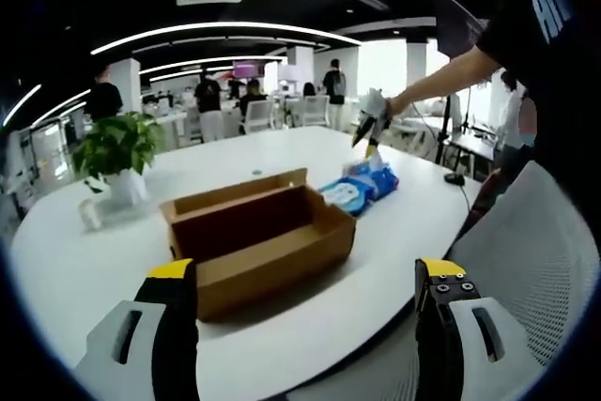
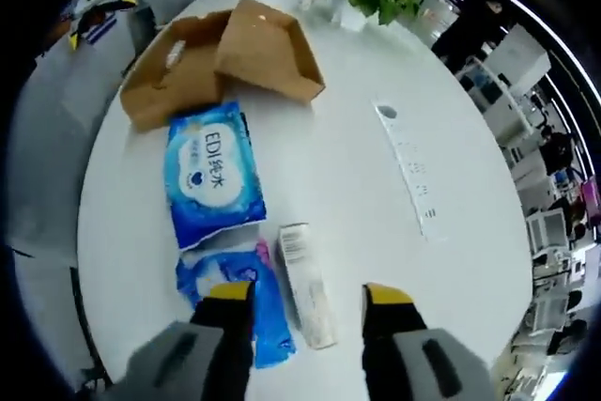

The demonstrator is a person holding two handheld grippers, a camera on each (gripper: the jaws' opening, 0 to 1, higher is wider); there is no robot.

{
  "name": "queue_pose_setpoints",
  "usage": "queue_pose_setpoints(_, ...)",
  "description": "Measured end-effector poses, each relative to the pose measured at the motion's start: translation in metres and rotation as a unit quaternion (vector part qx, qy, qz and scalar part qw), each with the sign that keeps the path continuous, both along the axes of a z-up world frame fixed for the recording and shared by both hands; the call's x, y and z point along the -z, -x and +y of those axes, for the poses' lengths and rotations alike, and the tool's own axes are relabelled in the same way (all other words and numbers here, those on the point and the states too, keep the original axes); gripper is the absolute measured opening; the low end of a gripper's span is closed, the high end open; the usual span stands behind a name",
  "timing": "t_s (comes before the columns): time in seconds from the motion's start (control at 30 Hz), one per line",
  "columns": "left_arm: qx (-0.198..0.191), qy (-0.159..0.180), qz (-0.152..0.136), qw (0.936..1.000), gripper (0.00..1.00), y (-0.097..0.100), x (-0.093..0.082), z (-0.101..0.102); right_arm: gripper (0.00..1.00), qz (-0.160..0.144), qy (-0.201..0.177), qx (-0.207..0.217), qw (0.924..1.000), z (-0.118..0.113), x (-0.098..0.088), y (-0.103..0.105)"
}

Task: Operate the shoe box by opening the lid, removing the specified soft item, and placing it in the target area until the item is outside and the box remains undamaged.

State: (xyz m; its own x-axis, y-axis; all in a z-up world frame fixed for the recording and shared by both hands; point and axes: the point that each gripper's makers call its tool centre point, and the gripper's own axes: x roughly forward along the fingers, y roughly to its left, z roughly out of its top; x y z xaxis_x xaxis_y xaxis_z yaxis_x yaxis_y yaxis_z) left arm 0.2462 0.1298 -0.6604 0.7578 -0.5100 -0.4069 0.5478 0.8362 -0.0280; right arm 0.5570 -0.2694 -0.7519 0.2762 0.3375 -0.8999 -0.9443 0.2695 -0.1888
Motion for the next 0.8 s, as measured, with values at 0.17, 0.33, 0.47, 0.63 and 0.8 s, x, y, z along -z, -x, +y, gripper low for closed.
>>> queue_pose_setpoints(0.17,-0.003,-0.011,0.003,0.9999,1.00,-0.003,0.004,0.014,0.60,-0.010,-0.031,0.068,0.9972,0.002,-0.025,0.016)
queue_pose_setpoints(0.33,0.007,-0.009,0.002,0.9999,1.00,-0.008,0.006,0.019,0.67,-0.019,-0.068,0.094,0.9930,0.009,-0.042,0.041)
queue_pose_setpoints(0.47,0.016,-0.001,-0.011,0.9998,1.00,-0.018,-0.008,0.010,0.74,-0.022,-0.090,0.117,0.9887,0.012,-0.049,0.060)
queue_pose_setpoints(0.63,0.014,-0.017,-0.010,0.9997,0.98,-0.035,-0.011,0.019,0.84,-0.044,-0.118,0.132,0.9833,0.018,-0.056,0.079)
queue_pose_setpoints(0.8,0.019,-0.008,-0.007,0.9998,0.98,-0.046,-0.017,0.023,0.98,-0.060,-0.149,0.158,0.9742,0.025,-0.064,0.095)
